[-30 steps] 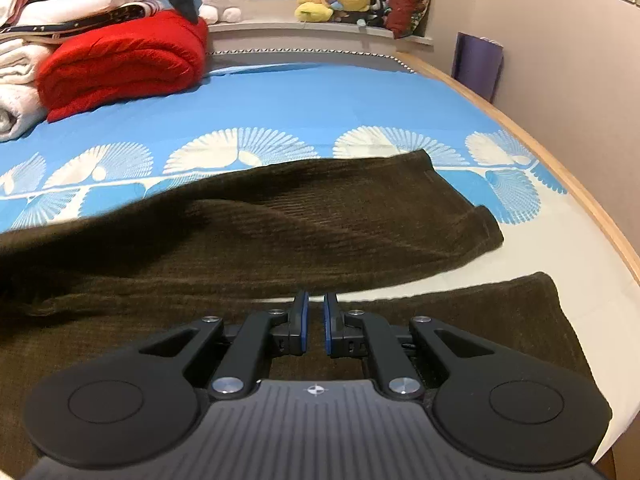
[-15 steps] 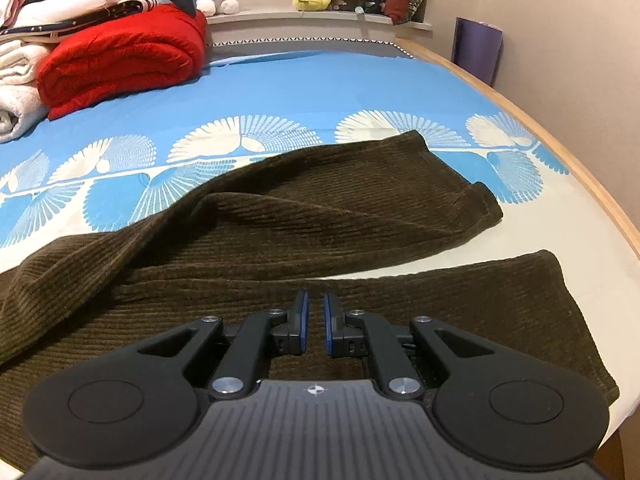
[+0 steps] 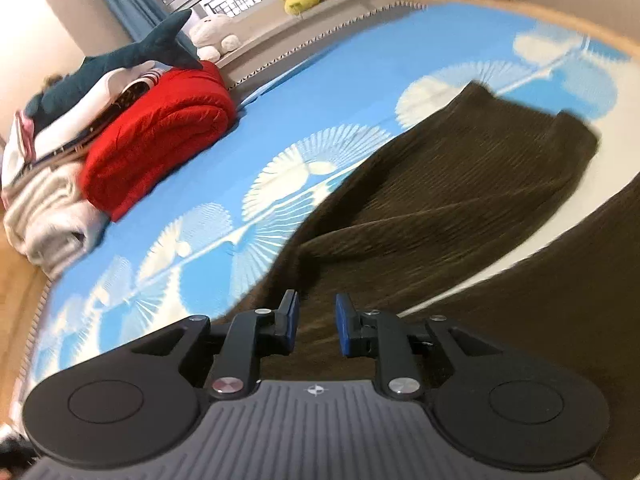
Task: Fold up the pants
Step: 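Grasp the grey waistband with the left gripper while the right gripper grasps the leg cuffs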
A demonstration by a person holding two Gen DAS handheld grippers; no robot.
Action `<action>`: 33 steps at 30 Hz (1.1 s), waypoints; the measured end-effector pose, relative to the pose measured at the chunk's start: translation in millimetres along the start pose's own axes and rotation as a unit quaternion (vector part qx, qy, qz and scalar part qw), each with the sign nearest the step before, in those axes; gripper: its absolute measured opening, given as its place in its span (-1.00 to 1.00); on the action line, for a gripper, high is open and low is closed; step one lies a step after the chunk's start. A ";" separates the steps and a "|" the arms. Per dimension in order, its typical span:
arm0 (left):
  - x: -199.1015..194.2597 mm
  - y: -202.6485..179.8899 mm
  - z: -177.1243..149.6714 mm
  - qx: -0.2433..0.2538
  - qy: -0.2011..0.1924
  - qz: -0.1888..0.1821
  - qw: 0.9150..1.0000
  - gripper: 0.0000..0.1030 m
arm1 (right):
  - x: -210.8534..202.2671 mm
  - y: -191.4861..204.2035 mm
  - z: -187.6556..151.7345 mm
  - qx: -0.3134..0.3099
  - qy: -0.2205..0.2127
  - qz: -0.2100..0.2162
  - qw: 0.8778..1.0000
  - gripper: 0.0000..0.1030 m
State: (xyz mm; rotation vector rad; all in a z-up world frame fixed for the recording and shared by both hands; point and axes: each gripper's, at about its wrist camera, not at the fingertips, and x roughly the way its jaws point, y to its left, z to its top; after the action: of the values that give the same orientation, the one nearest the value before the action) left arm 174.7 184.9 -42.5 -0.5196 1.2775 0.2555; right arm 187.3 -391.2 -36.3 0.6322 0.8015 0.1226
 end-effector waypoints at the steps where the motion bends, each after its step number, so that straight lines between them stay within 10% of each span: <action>1: -1.2 -0.1 0.4 0.000 -0.004 0.000 1.000 -0.41 | 7.9 5.1 1.0 0.003 0.002 0.004 1.000 -0.56; 17: 4.5 -1.3 -0.1 0.037 0.020 -0.006 0.999 -0.10 | 127.9 51.9 -6.4 -0.005 0.061 -0.031 0.998 -0.65; 33: -54.4 -1.7 -19.4 0.087 -0.063 -0.033 0.994 -0.58 | -4.1 47.1 -5.6 -0.147 0.005 0.024 0.989 -0.89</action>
State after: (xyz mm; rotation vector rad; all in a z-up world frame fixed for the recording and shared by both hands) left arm 143.8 179.1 6.0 -0.3888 1.1464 0.1181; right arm 186.6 -351.7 -9.7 0.3715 0.7607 0.2821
